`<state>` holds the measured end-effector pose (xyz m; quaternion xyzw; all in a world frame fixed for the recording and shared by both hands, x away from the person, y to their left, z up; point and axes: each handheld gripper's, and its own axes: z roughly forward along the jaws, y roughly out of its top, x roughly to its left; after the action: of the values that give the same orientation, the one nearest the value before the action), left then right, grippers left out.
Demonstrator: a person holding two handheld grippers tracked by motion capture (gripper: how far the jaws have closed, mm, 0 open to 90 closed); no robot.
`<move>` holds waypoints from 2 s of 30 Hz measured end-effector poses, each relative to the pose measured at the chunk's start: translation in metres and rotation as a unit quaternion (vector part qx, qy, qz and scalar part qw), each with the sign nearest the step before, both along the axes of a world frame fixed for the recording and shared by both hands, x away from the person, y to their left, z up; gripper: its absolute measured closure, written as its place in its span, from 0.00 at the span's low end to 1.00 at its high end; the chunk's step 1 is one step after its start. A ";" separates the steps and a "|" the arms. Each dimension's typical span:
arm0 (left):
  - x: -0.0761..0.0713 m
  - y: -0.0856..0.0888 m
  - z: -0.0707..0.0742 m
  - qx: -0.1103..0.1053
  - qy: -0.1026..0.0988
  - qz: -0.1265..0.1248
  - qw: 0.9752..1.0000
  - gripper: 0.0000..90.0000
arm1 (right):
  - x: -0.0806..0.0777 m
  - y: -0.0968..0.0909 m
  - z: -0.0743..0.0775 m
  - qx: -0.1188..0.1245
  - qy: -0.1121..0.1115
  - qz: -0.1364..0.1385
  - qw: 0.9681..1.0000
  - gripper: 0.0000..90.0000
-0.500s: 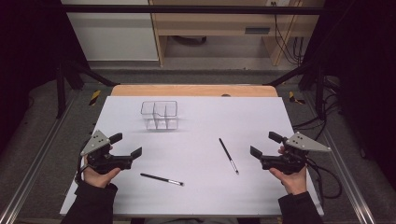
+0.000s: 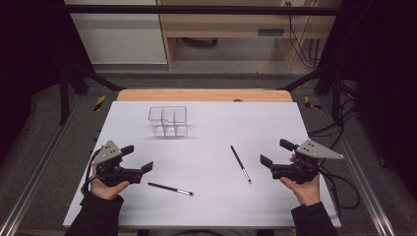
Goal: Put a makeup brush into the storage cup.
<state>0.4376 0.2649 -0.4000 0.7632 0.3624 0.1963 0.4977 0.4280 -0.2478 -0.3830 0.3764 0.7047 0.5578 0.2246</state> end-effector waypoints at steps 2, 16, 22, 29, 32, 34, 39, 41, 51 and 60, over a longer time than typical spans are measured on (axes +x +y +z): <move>0.001 -0.005 -0.004 0.012 0.009 -0.012 1.000 0.05 | 0.000 0.003 -0.001 -0.003 0.002 0.003 1.000 0.08; 0.003 -0.019 -0.017 0.056 0.051 -0.061 0.995 0.06 | 0.002 0.015 -0.006 -0.013 0.016 0.013 1.000 0.08; 0.003 -0.028 -0.025 0.085 0.066 -0.081 0.991 0.06 | 0.003 0.019 -0.008 -0.019 0.018 0.017 1.000 0.08; 0.002 -0.035 -0.031 0.101 0.076 -0.096 0.987 0.08 | 0.003 0.023 -0.008 -0.025 0.018 0.021 0.999 0.08; 0.002 -0.040 -0.035 0.112 0.084 -0.108 0.984 0.09 | 0.003 0.025 -0.009 -0.026 0.019 0.024 0.999 0.08; 0.002 -0.043 -0.038 0.118 0.091 -0.115 0.982 0.10 | 0.003 0.025 -0.009 -0.028 0.022 0.025 0.999 0.08; 0.000 -0.052 -0.045 0.129 0.095 -0.131 0.978 0.16 | 0.003 0.025 -0.009 -0.026 0.020 0.026 0.999 0.08; 0.001 -0.054 -0.047 0.132 0.099 -0.136 0.977 0.17 | 0.003 0.025 -0.009 -0.026 0.020 0.026 0.999 0.08; -0.003 -0.070 -0.059 0.173 0.108 -0.164 0.965 0.36 | 0.004 0.027 -0.011 -0.029 0.023 0.026 0.999 0.08; 0.000 -0.077 -0.068 0.187 0.125 -0.173 0.959 0.54 | 0.004 0.026 -0.011 -0.031 0.023 0.026 0.999 0.08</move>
<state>0.4381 0.1883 -0.4678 0.9119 0.2412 0.0749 0.3236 0.4320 -0.2215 -0.3939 0.3635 0.7363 0.5327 0.2048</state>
